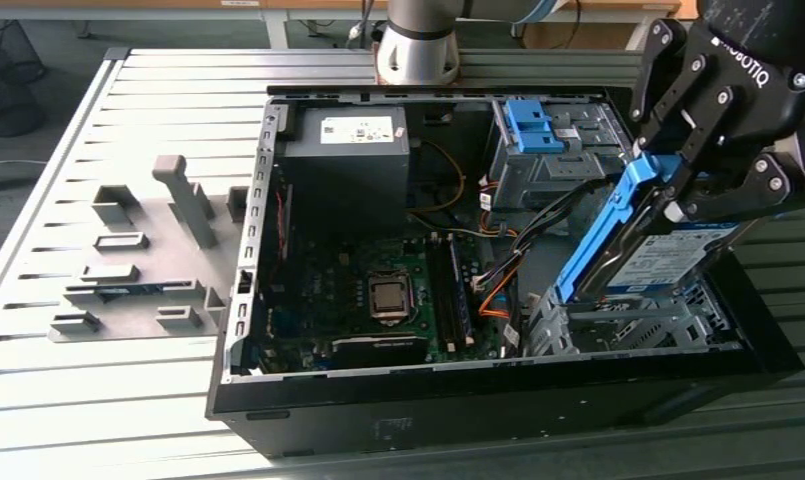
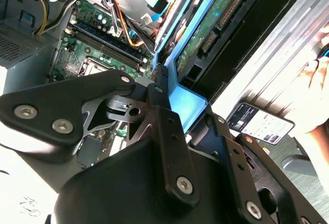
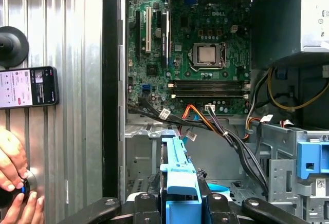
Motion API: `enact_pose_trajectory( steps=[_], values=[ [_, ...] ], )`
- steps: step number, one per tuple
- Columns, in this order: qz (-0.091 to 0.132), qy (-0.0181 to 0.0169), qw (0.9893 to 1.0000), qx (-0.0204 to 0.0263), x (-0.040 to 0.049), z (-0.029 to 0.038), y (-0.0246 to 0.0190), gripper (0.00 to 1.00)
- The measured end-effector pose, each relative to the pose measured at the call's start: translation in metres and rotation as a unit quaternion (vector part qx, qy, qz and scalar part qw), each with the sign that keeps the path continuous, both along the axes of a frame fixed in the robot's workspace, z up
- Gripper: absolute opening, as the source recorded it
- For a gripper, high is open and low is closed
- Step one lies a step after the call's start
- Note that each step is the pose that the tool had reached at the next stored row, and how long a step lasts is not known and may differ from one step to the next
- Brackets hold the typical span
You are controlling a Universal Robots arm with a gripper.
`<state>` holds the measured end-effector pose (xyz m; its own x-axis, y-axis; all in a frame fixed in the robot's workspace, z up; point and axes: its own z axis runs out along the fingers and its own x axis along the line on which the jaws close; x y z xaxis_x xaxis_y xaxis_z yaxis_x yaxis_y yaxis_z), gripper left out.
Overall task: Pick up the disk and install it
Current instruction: 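Insert the disk into the insertion slot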
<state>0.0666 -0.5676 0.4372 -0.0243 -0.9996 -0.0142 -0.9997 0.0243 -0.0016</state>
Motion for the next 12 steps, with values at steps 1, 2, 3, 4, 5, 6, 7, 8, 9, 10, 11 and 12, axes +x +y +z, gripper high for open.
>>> enact_pose_trajectory(
  steps=[1, 2, 3, 4, 5, 6, 7, 8, 9, 10, 11, 12],
  values=[
    [0.0, 0.0, 1.0, 0.0, 0.0, -0.0005, -0.0001, 0.36],
    [0.0, 0.0, 1.0, 0.0001, 0.0, -0.001, -0.0001, 0.36],
    [0.0, 0.0, 1.0, 0.0, 0.0, -0.0016, -0.0002, 0.36],
    [0.0, 0.0, 1.0, 0.0001, 0.0, -0.0024, -0.0002, 0.36],
    [0.0, 0.0, 1.0, 0.0001, 0.0, -0.0031, -0.0003, 0.36],
    [0.0, 0.0, 1.0, 0.0001, 0.0, -0.0038, -0.0003, 0.36],
    [0.0, 0.0, 1.0, 0.0, 0.0, -0.0045, -0.0004, 0.36],
    [0.0, 0.0, 1.0, -0.0001, 0.0, -0.0051, -0.0004, 0.36],
    [0.0, 0.0, 1.0, 0.0, 0.0, -0.0057, -0.0004, 0.36],
    [0.0, 0.0, 1.0, 0.0, 0.0, -0.0064, -0.0004, 0.36],
    [0.0, 0.0, 1.0, 0.0, 0.0, -0.0071, -0.0004, 0.36],
    [0.0, 0.0, 1.0, 0.0001, 0.0001, -0.0079, -0.0004, 0.36]
  ],
)
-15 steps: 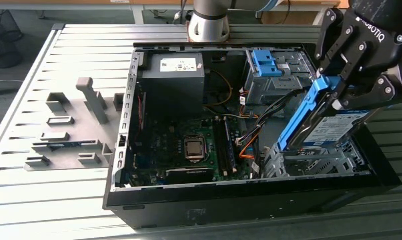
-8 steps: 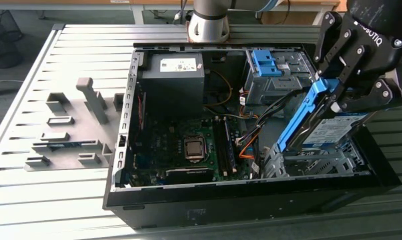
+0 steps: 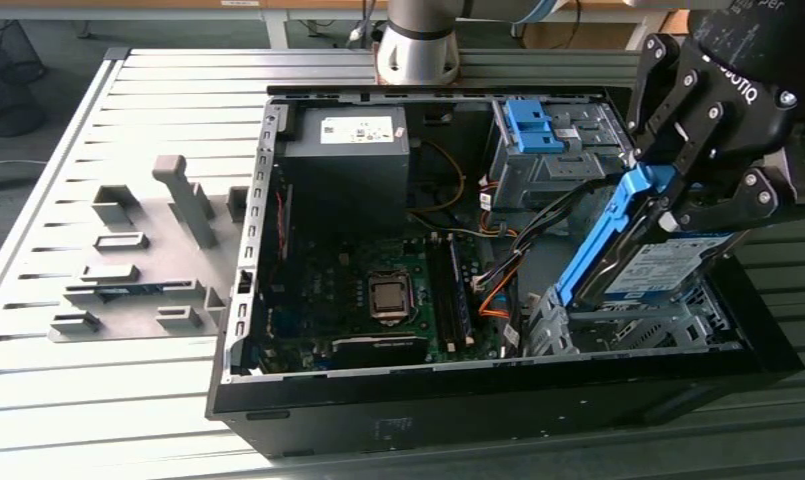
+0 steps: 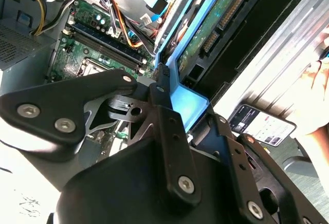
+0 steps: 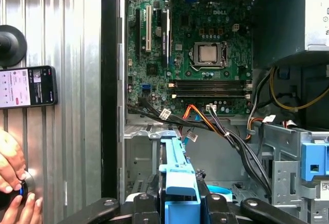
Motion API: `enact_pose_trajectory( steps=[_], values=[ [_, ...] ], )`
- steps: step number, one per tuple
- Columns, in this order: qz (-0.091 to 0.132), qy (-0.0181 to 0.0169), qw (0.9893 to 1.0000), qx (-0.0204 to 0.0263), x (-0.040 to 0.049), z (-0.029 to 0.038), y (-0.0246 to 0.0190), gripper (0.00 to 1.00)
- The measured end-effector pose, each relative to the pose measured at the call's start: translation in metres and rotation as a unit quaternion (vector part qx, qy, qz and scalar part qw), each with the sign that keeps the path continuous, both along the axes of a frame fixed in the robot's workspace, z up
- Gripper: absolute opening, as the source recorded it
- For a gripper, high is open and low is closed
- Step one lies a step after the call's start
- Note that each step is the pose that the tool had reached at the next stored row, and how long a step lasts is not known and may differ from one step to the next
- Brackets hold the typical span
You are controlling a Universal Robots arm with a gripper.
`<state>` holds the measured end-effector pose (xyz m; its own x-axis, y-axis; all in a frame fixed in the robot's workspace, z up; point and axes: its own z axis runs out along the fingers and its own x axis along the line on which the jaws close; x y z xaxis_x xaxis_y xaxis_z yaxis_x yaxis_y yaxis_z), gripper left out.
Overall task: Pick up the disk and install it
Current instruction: 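Insert the disk into the insertion slot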
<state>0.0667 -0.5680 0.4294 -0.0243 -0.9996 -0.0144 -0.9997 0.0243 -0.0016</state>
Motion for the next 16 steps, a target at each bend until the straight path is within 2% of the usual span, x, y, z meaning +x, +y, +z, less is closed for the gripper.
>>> enact_pose_trajectory(
  steps=[4, 12, 13, 14, 16],
  values=[
    [0.0, 0.0, 1.0, -0.0001, 0.0001, -0.0028, 0.0, 0.36],
    [0.0, 0.0, 1.0, -0.0001, 0.0001, -0.003, 0.0, 0.38],
    [0.0, 0.0, 1.0, 0.0, 0.0002, -0.0037, 0.0, 0.38],
    [0.0, 0.0, 1.0, 0.0, 0.0002, -0.005, 0.0, 0.44],
    [0.0, 0.0, 1.0, 0.0, 0.0003, -0.0086, 0.0, 0.44]
  ],
)
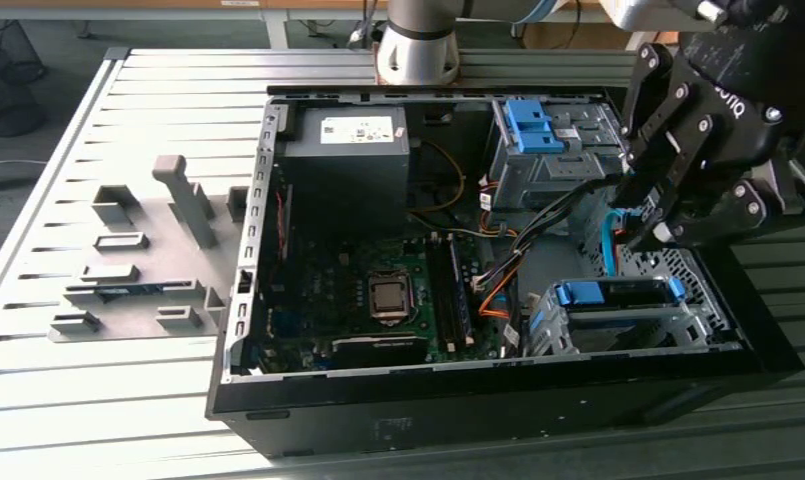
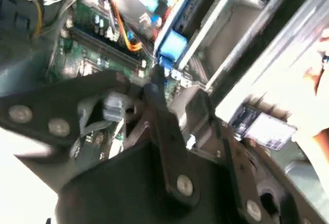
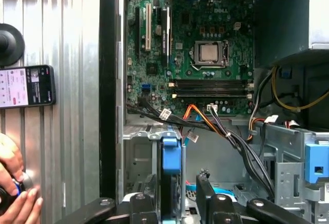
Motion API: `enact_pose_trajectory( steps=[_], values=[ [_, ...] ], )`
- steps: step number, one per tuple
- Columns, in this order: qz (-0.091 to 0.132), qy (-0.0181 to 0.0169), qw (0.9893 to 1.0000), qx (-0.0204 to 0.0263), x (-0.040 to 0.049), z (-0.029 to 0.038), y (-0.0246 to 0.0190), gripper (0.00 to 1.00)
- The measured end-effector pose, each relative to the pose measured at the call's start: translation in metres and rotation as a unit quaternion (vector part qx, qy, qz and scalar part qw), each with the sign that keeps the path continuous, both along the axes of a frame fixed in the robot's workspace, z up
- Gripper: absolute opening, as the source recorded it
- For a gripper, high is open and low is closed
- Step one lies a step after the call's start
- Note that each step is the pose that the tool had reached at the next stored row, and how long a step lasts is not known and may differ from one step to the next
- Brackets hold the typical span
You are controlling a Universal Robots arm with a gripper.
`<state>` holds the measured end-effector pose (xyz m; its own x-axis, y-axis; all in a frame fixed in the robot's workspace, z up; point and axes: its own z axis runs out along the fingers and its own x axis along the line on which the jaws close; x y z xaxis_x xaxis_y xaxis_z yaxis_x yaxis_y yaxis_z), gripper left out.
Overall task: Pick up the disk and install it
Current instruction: 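Insert the disk into the insertion slot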
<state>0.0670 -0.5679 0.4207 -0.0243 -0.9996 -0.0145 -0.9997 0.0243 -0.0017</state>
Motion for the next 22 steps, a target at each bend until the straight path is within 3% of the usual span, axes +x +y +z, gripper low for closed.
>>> enact_pose_trajectory(
  steps=[5, 7, 8, 10, 13, 19, 22],
  values=[
    [0.0, 0.0, 1.0, -0.0001, 0.0005, -0.0091, 0.0, 0.42],
    [0.0, 0.0, 1.0, -0.0001, 0.0007, -0.0127, 0.0, 0.3],
    [0.0, 0.0, 1.0, -0.0002, 0.0008, -0.0144, 0.0, 0.3],
    [0.0, 0.0, 1.0, -0.0002, 0.0008, -0.015, 0.0, 0.18],
    [0.0, 0.0, 1.0, -0.0002, 0.0008, -0.0151, 0.0, 0.11],
    [0.0, 0.0, 1.0, 0.0001, 0.0009, -0.0224, 0.0, 0.11],
    [0.0, 0.0, 1.0, -0.0001, 0.0009, -0.0229, 0.0, 0.11]
  ],
)
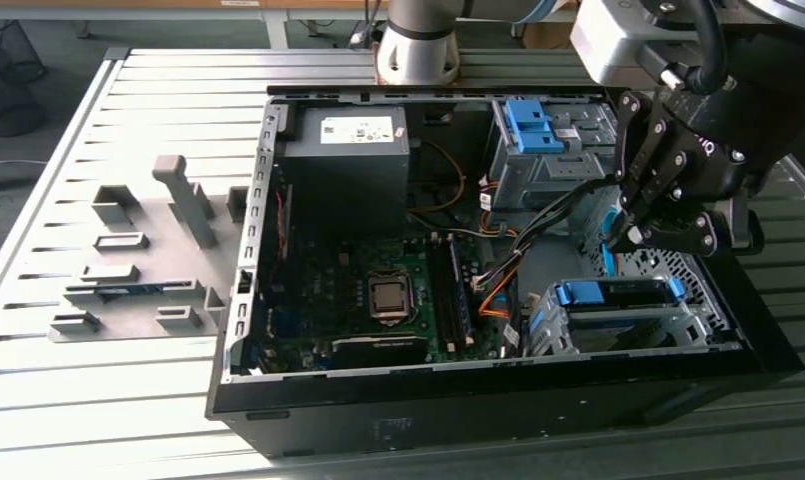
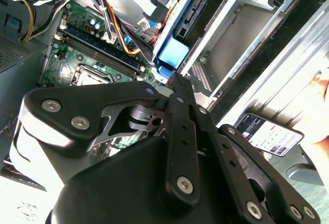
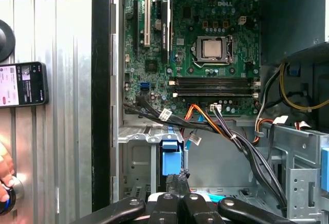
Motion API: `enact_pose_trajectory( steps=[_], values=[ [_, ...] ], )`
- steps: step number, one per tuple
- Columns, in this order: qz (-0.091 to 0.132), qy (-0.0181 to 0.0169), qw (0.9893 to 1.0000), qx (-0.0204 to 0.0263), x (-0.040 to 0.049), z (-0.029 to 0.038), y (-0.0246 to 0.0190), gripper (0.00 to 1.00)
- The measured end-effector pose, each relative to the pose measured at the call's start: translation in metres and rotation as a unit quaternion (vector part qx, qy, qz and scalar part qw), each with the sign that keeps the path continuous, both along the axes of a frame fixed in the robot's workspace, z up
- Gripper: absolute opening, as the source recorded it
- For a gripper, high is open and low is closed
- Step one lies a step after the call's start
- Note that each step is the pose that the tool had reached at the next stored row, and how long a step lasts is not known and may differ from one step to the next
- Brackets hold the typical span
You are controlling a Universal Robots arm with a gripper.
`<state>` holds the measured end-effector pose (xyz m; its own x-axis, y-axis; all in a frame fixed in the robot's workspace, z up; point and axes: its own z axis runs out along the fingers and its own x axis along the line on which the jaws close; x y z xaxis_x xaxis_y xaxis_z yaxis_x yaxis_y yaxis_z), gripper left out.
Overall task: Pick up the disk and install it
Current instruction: 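Insert the disk into the insertion slot, then insert the first disk wire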
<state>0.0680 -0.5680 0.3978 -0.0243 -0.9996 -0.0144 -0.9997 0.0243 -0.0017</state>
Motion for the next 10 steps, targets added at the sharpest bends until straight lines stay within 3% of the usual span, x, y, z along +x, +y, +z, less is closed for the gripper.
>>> enact_pose_trajectory(
  steps=[10],
  values=[
    [0.0, -0.0001, 1.0, 0.0001, 0.0, -0.0001, 0.0, 0.11]
  ],
)
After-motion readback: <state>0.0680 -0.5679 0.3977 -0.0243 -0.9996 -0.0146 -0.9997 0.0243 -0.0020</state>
